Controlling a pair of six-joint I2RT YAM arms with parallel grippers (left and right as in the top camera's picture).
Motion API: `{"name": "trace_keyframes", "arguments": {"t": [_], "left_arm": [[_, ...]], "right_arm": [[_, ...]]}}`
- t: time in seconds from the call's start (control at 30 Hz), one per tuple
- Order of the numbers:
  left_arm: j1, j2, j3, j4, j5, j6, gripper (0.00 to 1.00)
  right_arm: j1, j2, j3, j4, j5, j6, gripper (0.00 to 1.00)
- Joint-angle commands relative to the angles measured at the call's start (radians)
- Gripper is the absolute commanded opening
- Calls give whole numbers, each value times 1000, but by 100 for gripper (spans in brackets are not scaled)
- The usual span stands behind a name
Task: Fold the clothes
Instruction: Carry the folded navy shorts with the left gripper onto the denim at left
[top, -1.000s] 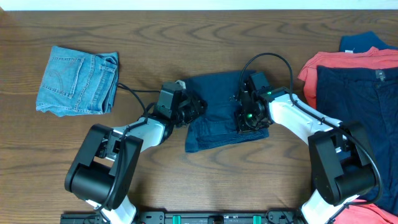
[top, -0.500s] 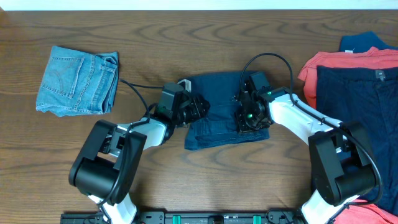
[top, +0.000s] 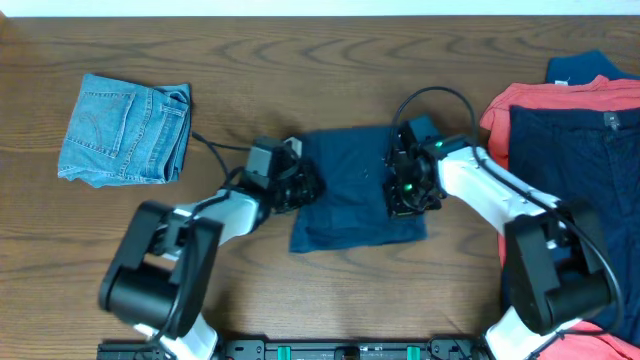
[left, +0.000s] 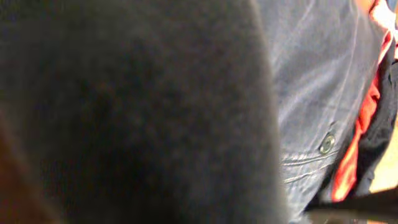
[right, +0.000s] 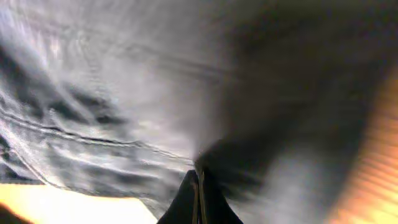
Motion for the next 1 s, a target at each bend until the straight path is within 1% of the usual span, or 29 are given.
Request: {"name": "trace_keyframes", "arguments": {"t": [0.0, 0.13, 0.23, 0.33, 0.43, 0.53, 0.6, 0.73, 0.83, 0.87, 0.97], "left_arm": [[79, -119, -16, -38, 103, 35, 6], [193, -280, 10, -36, 197, -6, 6], [299, -378, 55, -22, 216, -50, 6], [403, -409, 116, 5, 216, -52, 6], [510, -396, 189, 25, 208, -51, 6], [616, -351, 260, 97, 195, -53, 6], [666, -312, 301, 114, 180, -56, 6], [738, -225, 355, 115, 106, -56, 6], [777, -162, 365, 129, 7, -60, 6], [793, -142, 365, 129, -24, -79, 7], [824, -110, 365, 128, -45, -98, 6]], "right_arm": [[-52, -103, 93, -27, 19, -24, 1], [-77, -188, 161, -45, 19, -23, 1], [-82, -243, 195, -34, 19, -23, 1], [-82, -275, 210, -24, 19, -11, 1], [-82, -293, 210, -13, 13, 12, 1], [-80, -294, 210, -14, 12, 12, 1], [-80, -294, 210, -15, 12, 12, 1], [-80, -294, 210, -18, 12, 12, 1], [-80, -294, 210, -21, 11, 12, 1], [-80, -294, 210, -27, 11, 12, 1], [-80, -294, 210, -41, 12, 12, 1]]}}
